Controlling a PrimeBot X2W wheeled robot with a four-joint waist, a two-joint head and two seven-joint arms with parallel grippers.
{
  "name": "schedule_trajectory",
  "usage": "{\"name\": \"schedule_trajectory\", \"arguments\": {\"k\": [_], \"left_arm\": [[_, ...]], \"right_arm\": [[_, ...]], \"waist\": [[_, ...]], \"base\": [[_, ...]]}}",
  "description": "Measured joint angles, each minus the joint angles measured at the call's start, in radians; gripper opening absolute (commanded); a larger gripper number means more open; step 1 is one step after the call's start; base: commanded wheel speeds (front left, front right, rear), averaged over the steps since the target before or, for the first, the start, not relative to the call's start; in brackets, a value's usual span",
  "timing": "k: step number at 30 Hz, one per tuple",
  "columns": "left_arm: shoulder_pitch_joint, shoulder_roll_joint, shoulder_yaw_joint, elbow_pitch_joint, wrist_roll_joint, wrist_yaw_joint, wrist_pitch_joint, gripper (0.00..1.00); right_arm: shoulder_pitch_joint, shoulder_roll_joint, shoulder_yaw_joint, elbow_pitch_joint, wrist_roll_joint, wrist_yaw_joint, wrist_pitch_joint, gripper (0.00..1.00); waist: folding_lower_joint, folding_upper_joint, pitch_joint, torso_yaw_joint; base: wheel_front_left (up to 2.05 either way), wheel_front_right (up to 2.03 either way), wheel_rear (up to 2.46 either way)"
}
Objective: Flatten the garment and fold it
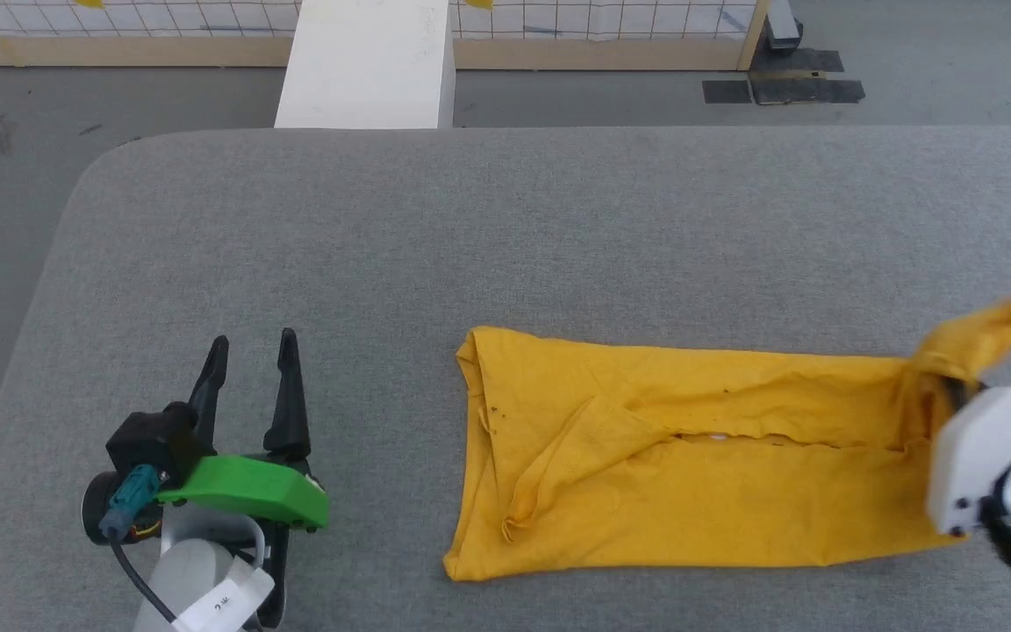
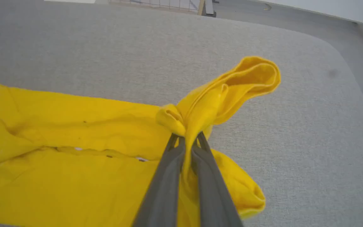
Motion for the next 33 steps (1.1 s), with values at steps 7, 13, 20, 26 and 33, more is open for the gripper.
{"name": "schedule_trajectory", "arguments": {"k": [7, 13, 20, 26, 33], "left_arm": [[-0.001, -0.003, -0.002, 0.001, 0.007, -0.005, 0.000, 1.00], [-0.010, -0.006, -0.012, 0.006, 0.008, -0.010, 0.000, 1.00], [-0.024, -0.008, -0.018, 0.007, 0.007, -0.013, 0.000, 1.00], [-0.033, -0.008, -0.020, 0.011, 0.007, -0.013, 0.000, 1.00], [-0.032, -0.009, -0.033, 0.022, 0.002, -0.013, 0.000, 1.00]], "right_arm": [[-0.015, -0.038, 0.383, -0.208, 0.029, 0.000, 0.102, 0.00], [-0.164, -0.015, 0.627, -0.036, 0.061, 0.000, 0.078, 0.00], [-0.296, 0.063, 0.754, 0.253, 0.116, 0.000, -0.013, 0.00], [-0.366, 0.087, 0.808, 0.473, 0.173, 0.000, -0.068, 0.00], [-0.387, 0.094, 0.820, 0.558, 0.337, 0.000, -0.155, 1.00]], "waist": [[0.0000, 0.0000, 0.013, 0.008], [0.0000, 0.0000, 0.036, 0.026], [0.0000, 0.0000, 0.068, 0.058], [0.0001, 0.0000, 0.092, 0.077], [0.0000, 0.0000, 0.073, 0.072]], "base": [[0.00, 0.00, 0.00], [0.00, 0.00, 0.00], [0.00, 0.00, 0.00], [0.00, 0.00, 0.00], [0.00, 0.00, 0.00]]}}
